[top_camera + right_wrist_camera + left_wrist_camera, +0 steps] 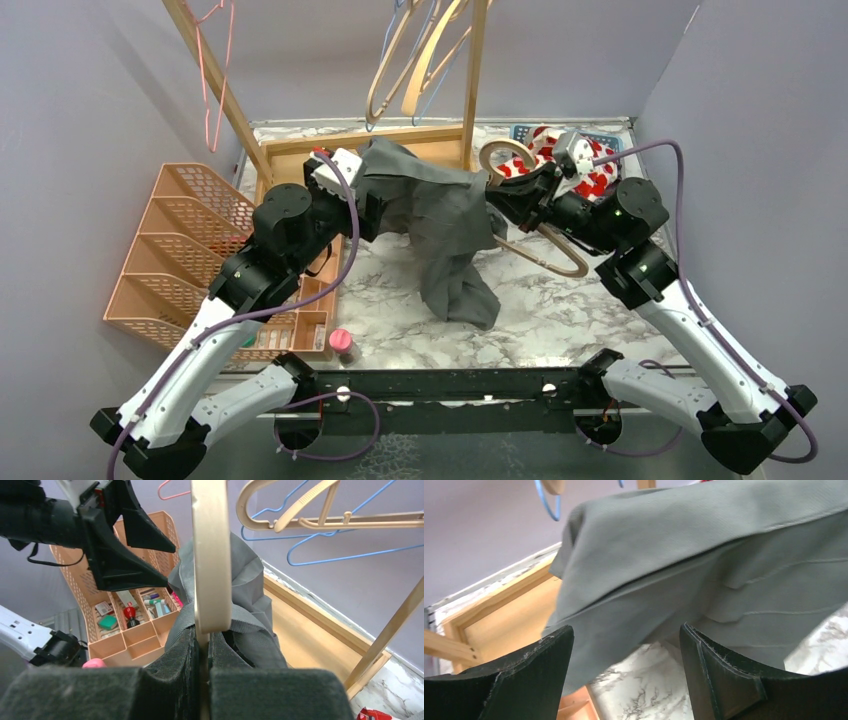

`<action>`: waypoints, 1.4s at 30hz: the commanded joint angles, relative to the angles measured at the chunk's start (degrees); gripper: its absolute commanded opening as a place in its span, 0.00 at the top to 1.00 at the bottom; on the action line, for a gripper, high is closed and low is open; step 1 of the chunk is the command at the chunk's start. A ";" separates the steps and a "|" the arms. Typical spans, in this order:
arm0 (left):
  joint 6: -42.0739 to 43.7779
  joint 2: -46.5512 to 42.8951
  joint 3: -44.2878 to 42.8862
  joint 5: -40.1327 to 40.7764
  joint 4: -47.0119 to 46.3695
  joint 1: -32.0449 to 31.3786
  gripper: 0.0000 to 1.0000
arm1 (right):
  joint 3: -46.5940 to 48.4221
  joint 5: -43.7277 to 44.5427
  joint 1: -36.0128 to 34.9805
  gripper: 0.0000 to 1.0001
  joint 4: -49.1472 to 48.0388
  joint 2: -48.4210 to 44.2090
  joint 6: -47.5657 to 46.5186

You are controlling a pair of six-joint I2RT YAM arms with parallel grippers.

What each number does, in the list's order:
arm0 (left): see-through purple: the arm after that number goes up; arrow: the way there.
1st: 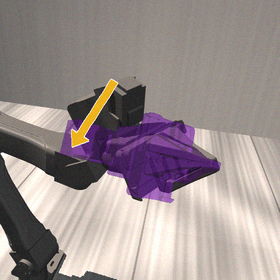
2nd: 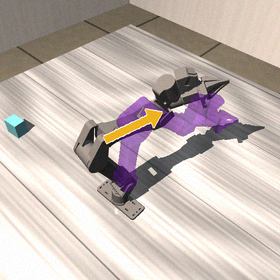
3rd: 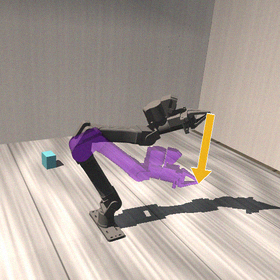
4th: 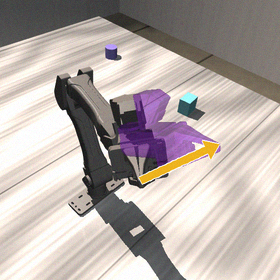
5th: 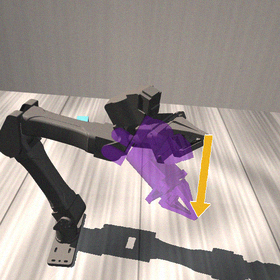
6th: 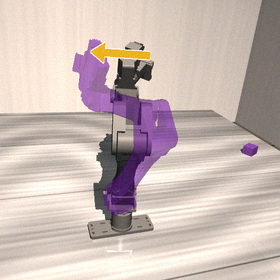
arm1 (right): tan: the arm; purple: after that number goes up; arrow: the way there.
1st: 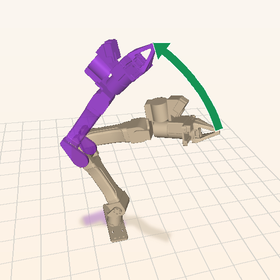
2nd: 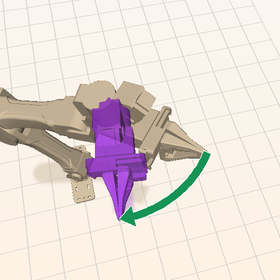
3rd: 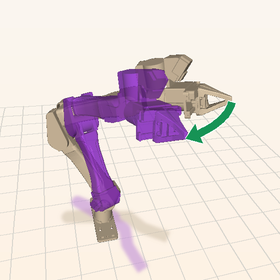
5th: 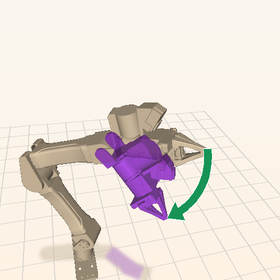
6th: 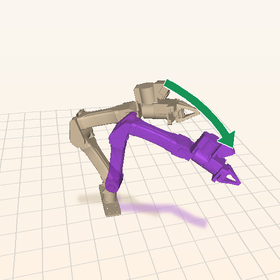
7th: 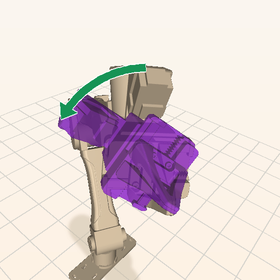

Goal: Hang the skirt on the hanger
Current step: Hang the skirt on the hanger.

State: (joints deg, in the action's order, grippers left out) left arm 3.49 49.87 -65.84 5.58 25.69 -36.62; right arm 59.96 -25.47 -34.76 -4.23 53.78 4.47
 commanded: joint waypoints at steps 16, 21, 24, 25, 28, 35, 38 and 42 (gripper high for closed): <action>-1.42 -1.91 8.78 11.62 -9.57 -0.25 0.43 | 1.20 -4.05 0.05 0.99 6.41 -3.57 0.63; -1.09 -2.18 10.78 11.54 -11.01 -0.21 0.78 | 0.40 -3.74 0.05 0.99 7.46 -3.55 1.02; -0.08 -1.77 10.96 12.19 -12.03 -0.21 1.00 | -0.13 -3.80 0.05 0.99 7.46 -3.83 1.15; 0.18 -1.57 10.65 12.37 -12.19 -0.27 1.00 | -0.27 -3.66 0.05 0.99 7.52 -3.90 1.08; 0.73 -0.97 9.78 12.42 -12.80 -0.22 1.00 | -0.62 -3.57 0.05 0.99 8.23 -3.88 0.60; 5.60 -3.50 10.12 -2.48 -9.32 -0.22 0.61 | 1.23 -1.89 0.05 0.99 10.88 -1.58 1.97; 10.56 -5.84 11.98 -9.41 -7.81 -0.22 0.41 | 2.06 -1.68 0.05 0.99 11.76 -0.57 1.74; 15.74 -7.14 14.43 -11.17 -8.07 -0.21 0.34 | 2.31 -2.79 0.05 0.99 12.05 -0.17 1.31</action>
State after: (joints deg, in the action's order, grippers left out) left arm 11.70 44.38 -53.69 1.69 16.93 -36.62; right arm 59.75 -27.86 -34.76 8.64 53.71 5.41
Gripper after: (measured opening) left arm 0.644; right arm 0.075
